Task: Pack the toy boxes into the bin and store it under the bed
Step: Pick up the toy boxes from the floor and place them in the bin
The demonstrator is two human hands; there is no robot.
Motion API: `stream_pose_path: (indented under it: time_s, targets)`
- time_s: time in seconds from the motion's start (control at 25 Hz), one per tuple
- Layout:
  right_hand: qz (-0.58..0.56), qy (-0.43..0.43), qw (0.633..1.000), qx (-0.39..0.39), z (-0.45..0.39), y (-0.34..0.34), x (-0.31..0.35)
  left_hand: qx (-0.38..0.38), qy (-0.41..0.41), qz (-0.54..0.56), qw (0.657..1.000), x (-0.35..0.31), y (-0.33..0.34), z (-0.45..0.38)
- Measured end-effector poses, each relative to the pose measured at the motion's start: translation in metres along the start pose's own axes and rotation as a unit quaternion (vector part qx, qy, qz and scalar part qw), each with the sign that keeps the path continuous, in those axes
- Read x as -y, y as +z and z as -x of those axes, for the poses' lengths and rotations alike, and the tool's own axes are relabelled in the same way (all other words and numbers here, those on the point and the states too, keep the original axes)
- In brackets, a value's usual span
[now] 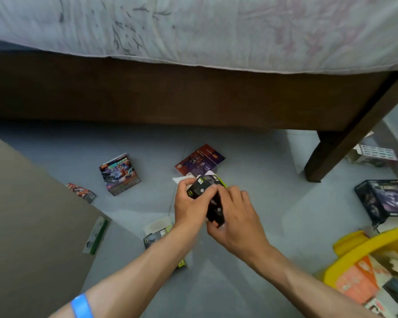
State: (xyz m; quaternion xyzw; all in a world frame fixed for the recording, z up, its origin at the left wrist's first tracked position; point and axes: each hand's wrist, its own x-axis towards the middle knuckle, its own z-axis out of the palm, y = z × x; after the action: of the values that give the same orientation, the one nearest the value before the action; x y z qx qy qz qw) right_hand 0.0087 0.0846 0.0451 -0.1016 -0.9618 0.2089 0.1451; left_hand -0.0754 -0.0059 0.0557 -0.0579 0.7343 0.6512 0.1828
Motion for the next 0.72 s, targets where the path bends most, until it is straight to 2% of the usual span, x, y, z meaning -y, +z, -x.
stream_pose_path:
  time_s: [0.08,0.12,0.2,0.28,0.36,0.44,0.52,0.6,0.68,0.72]
  targets:
    - [-0.108,0.0,0.994,0.009,0.003,-0.019,-0.008,0.022,0.046,-0.015,0.999,-0.005,-0.004,0.001]
    - [-0.17,0.035,0.985,-0.018,0.004,-0.03,-0.014,0.073,0.079,-0.016,0.994,-0.01,-0.005,0.004]
    - [-0.308,0.126,0.941,-0.057,0.006,-0.054,-0.027,0.205,0.119,-0.006,0.971,-0.023,-0.001,0.015]
    - [-0.405,0.161,0.899,-0.052,0.015,-0.077,-0.041,0.292,0.123,-0.011,0.949,-0.037,0.01,0.029]
    - [-0.453,0.173,0.873,-0.058,0.031,-0.099,-0.056,0.356,0.11,-0.031,0.927,-0.051,0.024,0.046]
    - [-0.515,0.198,0.829,-0.085,0.058,-0.125,-0.072,0.424,0.092,-0.054,0.899,-0.063,0.046,0.067]
    - [-0.522,0.228,0.807,-0.155,0.095,-0.151,-0.083,0.482,0.091,-0.093,0.867,-0.073,0.077,0.091]
    - [-0.446,0.272,0.814,-0.254,0.145,-0.175,-0.094,0.55,0.08,-0.149,0.818,-0.078,0.12,0.126]
    - [-0.365,0.293,0.825,-0.315,0.195,-0.197,-0.107,0.601,0.082,-0.175,0.775,-0.073,0.162,0.164]
    - [-0.359,0.3,0.817,-0.337,0.222,-0.206,-0.112,0.616,0.09,-0.173,0.763,-0.066,0.18,0.183]
